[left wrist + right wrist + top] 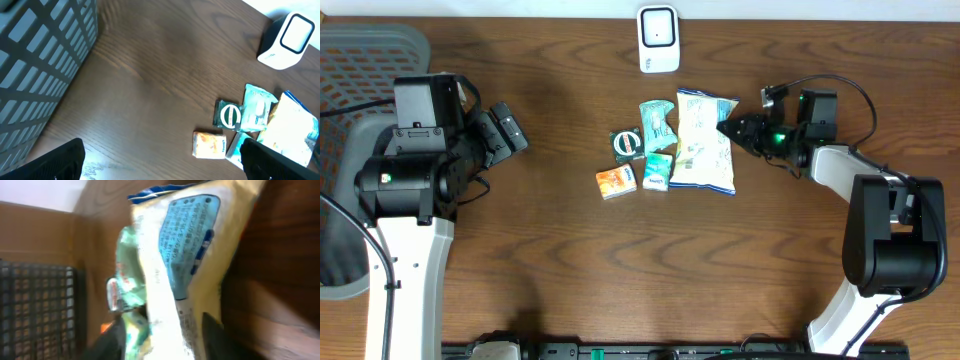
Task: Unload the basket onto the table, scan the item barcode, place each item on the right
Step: 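Grasp the white-and-blue snack bag edge with the right gripper, then lift the snack bag with the right gripper toward the scanner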
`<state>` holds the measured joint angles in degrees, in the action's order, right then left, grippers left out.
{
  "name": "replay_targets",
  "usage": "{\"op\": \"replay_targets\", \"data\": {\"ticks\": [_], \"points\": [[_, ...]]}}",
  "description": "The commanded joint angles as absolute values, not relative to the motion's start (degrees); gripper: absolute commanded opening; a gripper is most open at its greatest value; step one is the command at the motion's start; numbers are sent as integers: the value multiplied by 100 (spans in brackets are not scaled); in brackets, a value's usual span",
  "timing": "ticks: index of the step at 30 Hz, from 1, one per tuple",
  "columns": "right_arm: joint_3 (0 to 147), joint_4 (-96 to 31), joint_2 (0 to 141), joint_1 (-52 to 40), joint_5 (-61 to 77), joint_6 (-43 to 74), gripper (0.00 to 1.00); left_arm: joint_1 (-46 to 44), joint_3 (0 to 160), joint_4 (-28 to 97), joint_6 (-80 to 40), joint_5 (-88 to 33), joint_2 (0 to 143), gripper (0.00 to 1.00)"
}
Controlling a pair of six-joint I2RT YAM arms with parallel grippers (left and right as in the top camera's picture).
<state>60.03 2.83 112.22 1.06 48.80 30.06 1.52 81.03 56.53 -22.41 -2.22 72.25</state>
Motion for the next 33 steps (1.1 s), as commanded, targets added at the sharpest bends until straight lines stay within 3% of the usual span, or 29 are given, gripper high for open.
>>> {"op": "replay_targets", "data": {"ticks": [1,4,7,16,19,24,26,29,30,33], "points": [[6075,108,11078,-56,3951,2860,56,187,8156,5658,-2165,-167,7223,98],[6075,14,11080,-239,3284,2860,68,187,8156,5658,-2165,-167,7223,98],[6075,56,11093,-576,2589,2862,71,187,8154,5658,-2165,-167,7223,98],[6075,598,11343,-1179,1922,2873,68,187,8156,5658,-2165,-167,7223,98],[6117,805,11572,-1210,2036,3004,59,187,8154,5658,-2165,-167,7223,98],[6401,770,12007,-1194,2825,2943,58,187,8154,5658,-2165,-167,7223,98],[6455,674,12099,-1194,3087,2779,49,187,8154,5658,-2165,-167,7223,98],[6462,403,12086,-1168,3212,2582,7,187,8154,5658,-2165,-167,7223,98],[6462,311,12049,-1138,3262,2585,1,187,8154,5658,-2165,-169,7223,98],[6462,307,11924,-969,3791,2589,1,187,8154,5658,-2165,-167,7223,98]]}}
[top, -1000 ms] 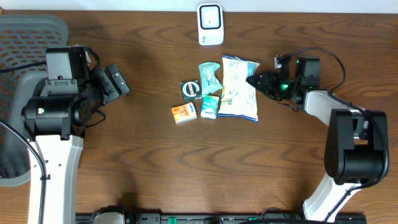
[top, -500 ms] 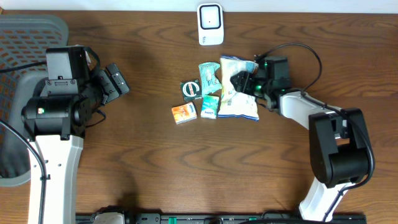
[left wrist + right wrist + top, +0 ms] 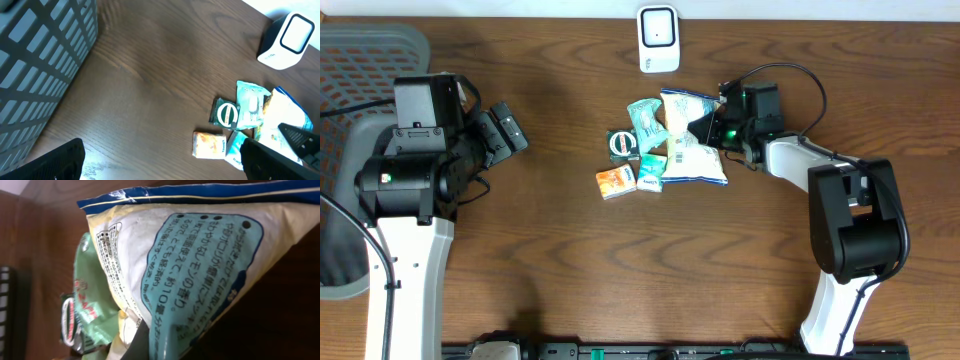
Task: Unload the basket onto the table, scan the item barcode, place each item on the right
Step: 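Lift the snack bag with the right gripper toward the scanner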
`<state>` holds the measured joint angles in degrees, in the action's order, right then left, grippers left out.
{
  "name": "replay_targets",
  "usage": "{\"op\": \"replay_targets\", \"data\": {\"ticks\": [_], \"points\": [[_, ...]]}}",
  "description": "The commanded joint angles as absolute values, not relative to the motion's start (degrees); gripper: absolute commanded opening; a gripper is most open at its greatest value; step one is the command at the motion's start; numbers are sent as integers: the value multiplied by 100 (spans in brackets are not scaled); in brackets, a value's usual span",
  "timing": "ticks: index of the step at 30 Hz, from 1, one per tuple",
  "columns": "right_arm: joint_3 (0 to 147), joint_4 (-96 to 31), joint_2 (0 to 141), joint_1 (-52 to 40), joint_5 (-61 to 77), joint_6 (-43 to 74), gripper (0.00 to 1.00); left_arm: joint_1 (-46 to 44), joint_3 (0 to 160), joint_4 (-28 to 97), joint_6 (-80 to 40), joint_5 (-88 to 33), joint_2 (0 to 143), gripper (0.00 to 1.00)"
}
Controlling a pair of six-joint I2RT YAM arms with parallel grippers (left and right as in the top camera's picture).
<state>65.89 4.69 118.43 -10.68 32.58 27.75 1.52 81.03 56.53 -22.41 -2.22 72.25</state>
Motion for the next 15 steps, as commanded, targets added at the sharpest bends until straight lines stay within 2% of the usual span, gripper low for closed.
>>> {"op": "replay_targets", "data": {"ticks": [1,8,15], "points": [[6462,360,11852,-884,4066,2589,1,187,8156,5658,-2165,-167,7223,98],[6462,856,11225,-141,5826,3109,1,187,8156,5658,-2165,-167,7223,98],[6462,1470,10580,73,6320,3343,1,187,8156,5658,-2165,-167,7223,98]]}}
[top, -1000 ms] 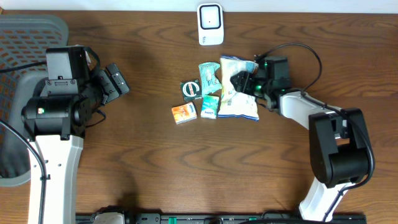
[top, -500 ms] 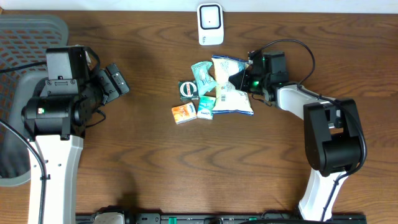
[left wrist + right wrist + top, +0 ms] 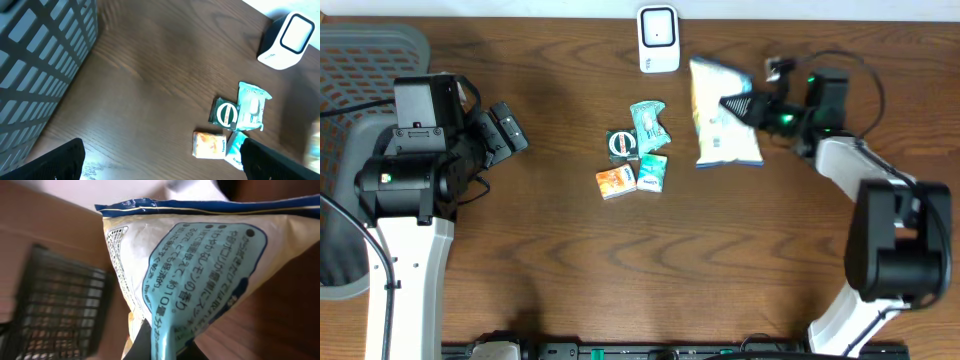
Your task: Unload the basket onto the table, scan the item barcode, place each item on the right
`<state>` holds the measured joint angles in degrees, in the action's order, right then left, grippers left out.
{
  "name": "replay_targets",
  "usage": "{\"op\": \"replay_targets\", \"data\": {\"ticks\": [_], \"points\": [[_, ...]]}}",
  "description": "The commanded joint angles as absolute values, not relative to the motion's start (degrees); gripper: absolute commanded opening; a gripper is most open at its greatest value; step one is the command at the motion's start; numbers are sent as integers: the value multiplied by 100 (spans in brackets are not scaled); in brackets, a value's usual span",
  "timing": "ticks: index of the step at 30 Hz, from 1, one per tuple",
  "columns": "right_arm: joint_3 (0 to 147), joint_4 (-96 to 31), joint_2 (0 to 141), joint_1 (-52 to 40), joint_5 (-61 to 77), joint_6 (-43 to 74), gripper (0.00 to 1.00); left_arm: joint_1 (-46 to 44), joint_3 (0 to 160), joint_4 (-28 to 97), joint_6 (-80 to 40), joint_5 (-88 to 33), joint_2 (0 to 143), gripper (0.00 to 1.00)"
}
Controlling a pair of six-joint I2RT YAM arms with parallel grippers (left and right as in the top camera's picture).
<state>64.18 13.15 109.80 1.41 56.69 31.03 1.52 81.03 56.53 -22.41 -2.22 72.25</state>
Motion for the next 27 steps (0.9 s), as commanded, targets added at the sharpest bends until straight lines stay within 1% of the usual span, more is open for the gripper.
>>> {"op": "replay_targets", "data": {"ticks": [1,9,11,17,20,27], "points": [[6462,1621,10486,64,6322,3420,1,187,8156,5658,-2165,-167,7223,98],[6462,3330,9633,-183,6237,3824,1,187,8156,5658,-2165,-169,7223,98],[6462,3531,9419,-266,6069,4080,1,187,8154,5658,-2165,-169,7223,97],[6462,3538,9030,-489,5902,4292,1,187,8154,5658,-2165,-167,7223,97],[6462,3527,9024,-633,5830,4519,1,187,8156,5658,-2165,-167,7223,98],[6460,3476,9026,-843,5638,4536,1,187,8154,5658,-2165,-167,7223,98]]}}
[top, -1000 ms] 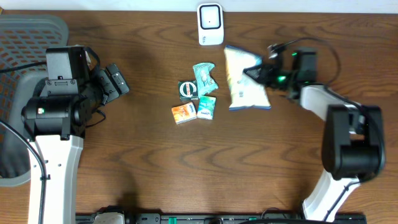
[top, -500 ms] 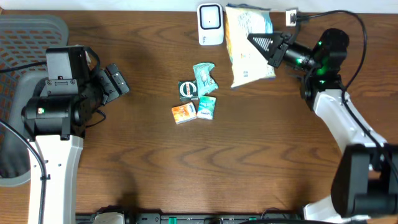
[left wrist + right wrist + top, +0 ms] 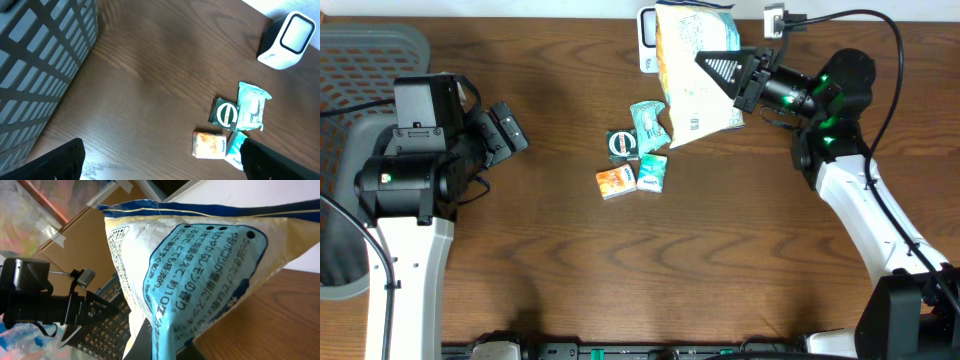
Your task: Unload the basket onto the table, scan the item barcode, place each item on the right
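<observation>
My right gripper [image 3: 732, 75] is shut on a cream and blue snack bag [image 3: 690, 70], which hangs raised above the table's back middle, partly covering the white barcode scanner [image 3: 647, 35]. In the right wrist view the snack bag [image 3: 190, 270] fills the frame, pinched at its lower edge between the fingers [image 3: 150, 342]. My left gripper [image 3: 505, 130] sits far left, open, with nothing between its fingers [image 3: 60, 160]. The scanner [image 3: 287, 40] shows whole in the left wrist view.
Several small packets lie mid-table: a green round tin [image 3: 623, 144], a mint pouch [image 3: 649, 125], an orange pack [image 3: 616, 182] and a teal pack [image 3: 653, 172]. A grey mesh basket [image 3: 365, 60] stands at the far left.
My right gripper has lifted the snack bag higher and carried it left, from right of the scanner to over it. The left arm has not moved.
The bag first lay flat among the packets with my right gripper at its right edge. Then the gripper was shut on the bag's edge. Then the bag was held off the table right of the scanner, and now it hangs raised over the scanner.
</observation>
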`<state>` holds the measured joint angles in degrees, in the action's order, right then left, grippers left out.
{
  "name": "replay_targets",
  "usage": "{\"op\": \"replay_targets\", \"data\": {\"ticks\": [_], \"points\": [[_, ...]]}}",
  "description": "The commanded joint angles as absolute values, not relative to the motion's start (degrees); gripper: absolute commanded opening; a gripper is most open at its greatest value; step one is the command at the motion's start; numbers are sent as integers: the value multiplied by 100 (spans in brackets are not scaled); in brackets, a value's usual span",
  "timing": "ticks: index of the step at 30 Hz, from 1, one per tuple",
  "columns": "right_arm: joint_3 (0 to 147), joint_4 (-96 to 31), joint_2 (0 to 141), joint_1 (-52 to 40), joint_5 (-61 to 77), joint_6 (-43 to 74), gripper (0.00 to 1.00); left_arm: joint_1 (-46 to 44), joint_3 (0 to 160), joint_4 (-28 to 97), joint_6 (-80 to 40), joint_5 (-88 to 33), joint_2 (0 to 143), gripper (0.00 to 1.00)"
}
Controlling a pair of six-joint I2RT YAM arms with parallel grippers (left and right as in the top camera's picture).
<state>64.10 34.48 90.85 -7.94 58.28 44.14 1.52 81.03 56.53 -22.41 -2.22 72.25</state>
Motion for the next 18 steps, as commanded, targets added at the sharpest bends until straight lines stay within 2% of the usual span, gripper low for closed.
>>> {"op": "replay_targets", "data": {"ticks": [1,18], "points": [[6460,3470,9026,-843,5621,4539,1,187,8154,5658,-2165,-167,7223,98],[6460,3015,9028,-871,5507,4110,1,187,8156,5658,-2165,-167,7223,98]]}}
